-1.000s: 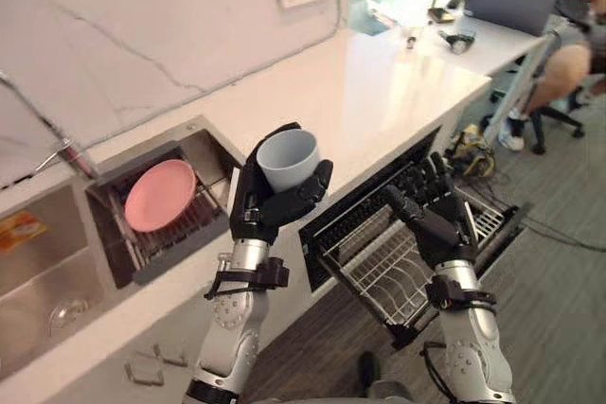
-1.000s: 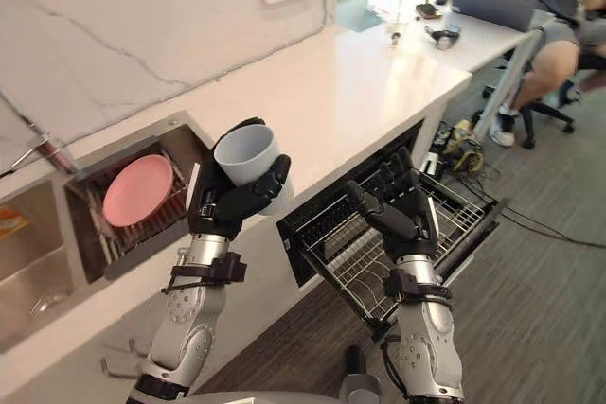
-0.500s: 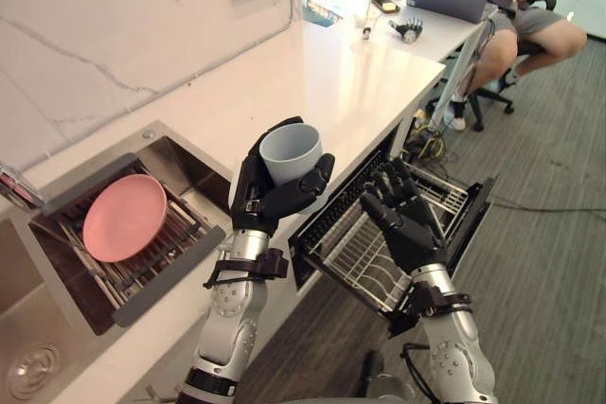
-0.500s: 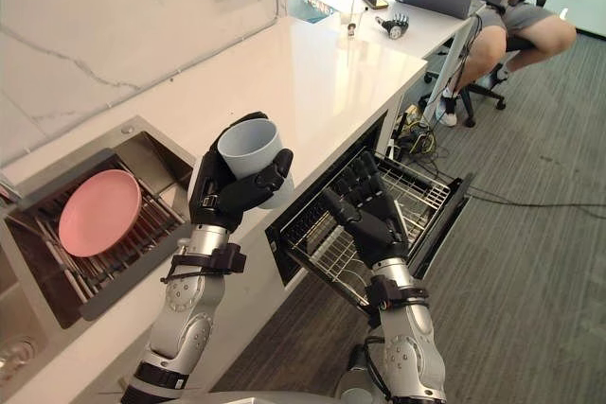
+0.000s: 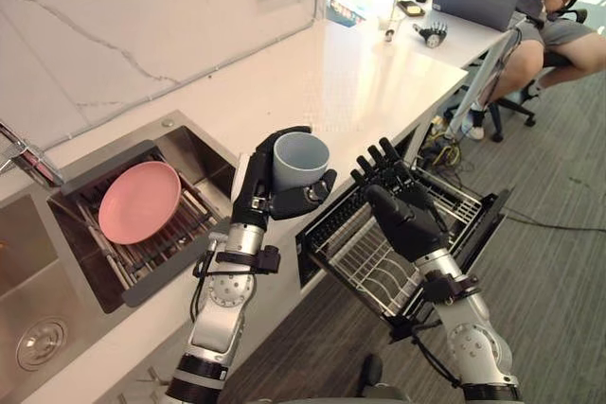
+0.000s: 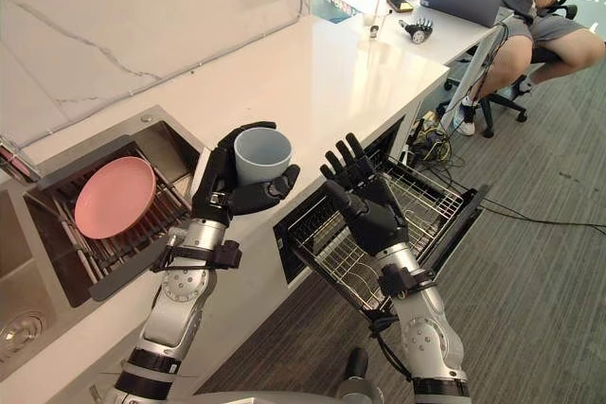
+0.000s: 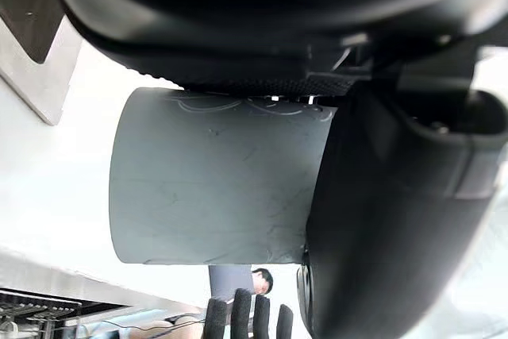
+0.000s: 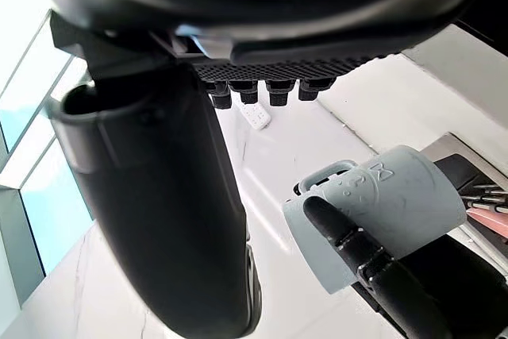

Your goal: Walk over to the sink, pick up the cup, carry it to the dishwasher, place the cup inside the dishwasher, then close the dishwasher door

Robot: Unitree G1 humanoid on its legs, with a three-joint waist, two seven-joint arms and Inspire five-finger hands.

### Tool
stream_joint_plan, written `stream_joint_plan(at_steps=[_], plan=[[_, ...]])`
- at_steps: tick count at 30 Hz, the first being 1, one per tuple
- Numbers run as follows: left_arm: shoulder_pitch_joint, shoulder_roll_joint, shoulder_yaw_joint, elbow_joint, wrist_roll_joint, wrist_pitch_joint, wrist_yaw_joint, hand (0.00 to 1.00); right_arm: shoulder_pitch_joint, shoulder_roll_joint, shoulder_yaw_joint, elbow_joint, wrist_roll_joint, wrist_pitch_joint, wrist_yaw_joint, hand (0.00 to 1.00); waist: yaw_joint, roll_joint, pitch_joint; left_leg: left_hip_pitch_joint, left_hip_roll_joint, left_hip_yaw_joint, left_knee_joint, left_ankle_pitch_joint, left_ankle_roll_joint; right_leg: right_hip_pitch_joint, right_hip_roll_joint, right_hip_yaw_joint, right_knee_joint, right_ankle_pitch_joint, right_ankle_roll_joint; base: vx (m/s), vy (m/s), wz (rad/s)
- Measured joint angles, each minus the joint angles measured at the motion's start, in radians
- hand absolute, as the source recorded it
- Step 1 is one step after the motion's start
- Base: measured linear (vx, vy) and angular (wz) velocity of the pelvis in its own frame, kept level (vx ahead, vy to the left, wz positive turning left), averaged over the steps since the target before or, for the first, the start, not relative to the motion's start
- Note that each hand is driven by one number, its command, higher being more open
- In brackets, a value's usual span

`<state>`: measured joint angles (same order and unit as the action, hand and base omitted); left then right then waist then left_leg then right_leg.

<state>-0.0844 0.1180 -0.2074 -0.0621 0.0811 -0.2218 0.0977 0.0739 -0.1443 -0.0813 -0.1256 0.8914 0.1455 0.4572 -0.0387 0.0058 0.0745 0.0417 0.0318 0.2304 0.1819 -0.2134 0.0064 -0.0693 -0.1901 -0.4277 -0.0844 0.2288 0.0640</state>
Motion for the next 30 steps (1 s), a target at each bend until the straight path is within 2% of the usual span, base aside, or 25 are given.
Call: stream_joint_plan(at_steps=[3, 6, 22, 28, 30], plan=[[-0.007, 0.011, -0.026, 0.003, 0.052, 0.000, 0.009, 0.00, -0.015, -0.030, 0.001, 0.000, -0.067, -0.001, -0.005, 1.00, -0.001, -0.001, 0.000, -0.005, 0.000, -0.005, 0.004, 0.000, 0.000, 0.000, -0.001, -0.003, 0.000, 0.001, 0.001, 0.00, 0.004, 0.04], [-0.012, 0.020, -0.048, 0.003, 0.077, 0.000, 0.009, 0.00, -0.035, -0.039, 0.010, 0.000, -0.071, 0.000, -0.007, 1.00, -0.001, -0.001, 0.000, -0.009, 0.000, -0.013, 0.005, 0.000, 0.000, 0.000, -0.002, -0.003, 0.000, 0.001, 0.001, 0.00, 0.008, 0.07], [-0.030, 0.034, -0.120, 0.003, 0.079, 0.043, 0.011, 0.00, -0.118, -0.070, 0.150, -0.002, -0.251, 0.005, -0.078, 1.00, 0.003, -0.010, -0.005, -0.032, -0.003, -0.049, 0.020, 0.006, 0.001, 0.005, -0.010, 0.002, 0.000, 0.003, 0.003, -0.02, 0.006, 0.07], [-0.030, 0.038, -0.144, 0.003, 0.079, 0.045, 0.020, 0.00, -0.140, -0.072, 0.215, -0.001, -0.266, 0.020, -0.198, 1.00, 0.004, -0.010, -0.005, -0.034, -0.003, -0.050, 0.022, 0.008, 0.000, 0.005, -0.010, 0.003, -0.001, 0.003, 0.003, 0.00, 0.000, 0.00], [-0.031, 0.039, -0.148, 0.003, 0.080, 0.046, 0.039, 0.00, -0.141, -0.056, 0.233, -0.001, -0.266, 0.021, -0.265, 1.00, 0.002, -0.010, -0.005, -0.036, -0.002, -0.050, 0.026, 0.008, 0.000, 0.005, -0.010, 0.004, -0.001, 0.003, 0.003, 0.00, 0.000, 0.00]])
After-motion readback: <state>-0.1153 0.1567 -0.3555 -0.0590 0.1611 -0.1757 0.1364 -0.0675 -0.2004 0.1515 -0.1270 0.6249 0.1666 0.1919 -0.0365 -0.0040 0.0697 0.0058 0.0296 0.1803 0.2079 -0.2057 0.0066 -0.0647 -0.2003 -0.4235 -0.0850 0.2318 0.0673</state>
